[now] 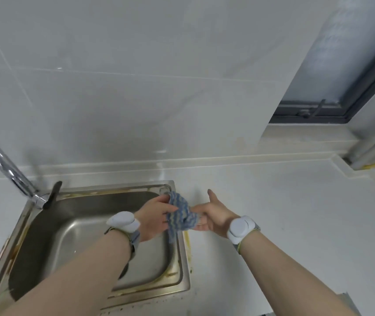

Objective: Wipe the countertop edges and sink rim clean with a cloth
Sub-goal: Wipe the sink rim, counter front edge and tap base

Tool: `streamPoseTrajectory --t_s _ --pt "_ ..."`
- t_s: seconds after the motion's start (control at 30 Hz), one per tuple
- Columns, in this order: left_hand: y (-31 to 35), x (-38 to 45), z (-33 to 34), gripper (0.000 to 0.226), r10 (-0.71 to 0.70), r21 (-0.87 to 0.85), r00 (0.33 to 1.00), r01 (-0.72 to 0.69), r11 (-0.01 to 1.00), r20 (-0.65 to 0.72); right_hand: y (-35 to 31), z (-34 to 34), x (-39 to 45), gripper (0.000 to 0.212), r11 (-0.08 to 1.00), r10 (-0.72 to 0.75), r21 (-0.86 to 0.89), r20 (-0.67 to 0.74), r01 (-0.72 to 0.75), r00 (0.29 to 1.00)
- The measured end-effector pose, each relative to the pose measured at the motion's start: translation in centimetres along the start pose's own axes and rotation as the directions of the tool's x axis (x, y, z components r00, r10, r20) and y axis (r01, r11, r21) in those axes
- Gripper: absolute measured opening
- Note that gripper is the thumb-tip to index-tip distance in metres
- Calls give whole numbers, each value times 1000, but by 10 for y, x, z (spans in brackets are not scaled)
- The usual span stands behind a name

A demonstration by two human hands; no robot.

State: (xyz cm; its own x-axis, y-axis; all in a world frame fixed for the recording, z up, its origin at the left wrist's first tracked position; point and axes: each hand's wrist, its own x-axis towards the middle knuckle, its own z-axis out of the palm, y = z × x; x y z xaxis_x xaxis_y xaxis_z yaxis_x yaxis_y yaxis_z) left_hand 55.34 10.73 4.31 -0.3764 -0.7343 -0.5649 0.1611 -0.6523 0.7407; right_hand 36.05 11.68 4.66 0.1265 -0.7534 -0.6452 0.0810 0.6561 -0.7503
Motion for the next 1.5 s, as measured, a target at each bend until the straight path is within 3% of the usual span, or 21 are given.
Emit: streamPoseTrajectory --t_s 0.07,0.13,0.2,0.27,0.33,0.37,0.43,0.47,0.53,0.63,0.73,0.77,0.87,0.93,1.0,1.03,1.1,1.17,1.27,1.37,1.5 --pt "0 4 4 29 -1 114 998 9 993 -65 2 -15 6 93 999 -20 -51 -23 19 1000" --pt "-3 8 4 29 17 301 977 50 952 -214 2 -27 13 58 998 -59 -29 -39 58 997" --pt "-8 14 3 50 77 433 942 76 898 -326 2 -33 13 34 997 -70 -26 -44 69 997" --pt "-11 17 4 71 131 449 943 21 893 -305 5 -39 15 26 999 -43 -15 -17 43 999" --pt "-15 19 7 80 143 500 967 -20 866 -210 8 -45 15 36 976 -43 -211 19 46 999" --pt "-16 20 8 75 144 599 977 -20 800 -159 7 -49 15 45 893 -55 -446 25 60 998" --pt "-18 17 11 46 129 835 989 -6 550 -78 4 -53 13 44 555 -108 -828 27 83 994" --pt "-19 16 13 31 131 897 989 6 442 -71 3 -55 11 35 400 -137 -911 46 98 989" --pt "-21 14 18 14 117 929 989 38 367 -87 2 -58 9 19 251 -119 -961 87 115 989" --pt "-29 14 15 10 12 866 996 73 495 -91 5 -64 8 17 234 -24 -964 126 128 992" --pt "-36 11 12 13 -125 613 988 157 774 -94 4 -64 1 23 384 78 -921 107 69 991" --pt "-38 10 12 12 -158 551 982 188 813 -101 4 -65 1 23 435 111 -900 98 40 989" --pt "-45 15 11 9 -134 603 975 217 767 -179 13 -66 7 17 480 119 -877 75 9 990" --pt "-51 23 17 9 30 670 944 210 712 -328 27 -63 14 21 511 10 -860 -7 -12 1000" --pt "-60 29 28 6 142 622 883 192 759 -447 43 -56 22 30 522 -129 -852 -129 -43 983" --pt "-66 31 36 7 112 543 884 174 822 -453 50 -51 26 36 567 -149 -822 -161 -49 976" --pt "-75 32 53 22 -34 423 953 166 891 -301 57 -41 28 51 776 -25 -620 -215 -117 976" --pt "-80 29 64 35 -168 402 979 200 894 -114 59 -38 23 47 895 135 -391 -220 -215 966" --pt "-85 22 55 43 -257 212 965 262 942 -49 65 -56 21 19 818 -5 -566 -189 -105 982" --pt "-87 18 27 33 -229 123 955 255 959 -189 65 -61 22 15 637 -161 -770 -178 -35 971" --pt "-89 18 2 28 -220 101 887 283 954 -405 77 -19 24 20 470 -356 -883 -179 10 917"
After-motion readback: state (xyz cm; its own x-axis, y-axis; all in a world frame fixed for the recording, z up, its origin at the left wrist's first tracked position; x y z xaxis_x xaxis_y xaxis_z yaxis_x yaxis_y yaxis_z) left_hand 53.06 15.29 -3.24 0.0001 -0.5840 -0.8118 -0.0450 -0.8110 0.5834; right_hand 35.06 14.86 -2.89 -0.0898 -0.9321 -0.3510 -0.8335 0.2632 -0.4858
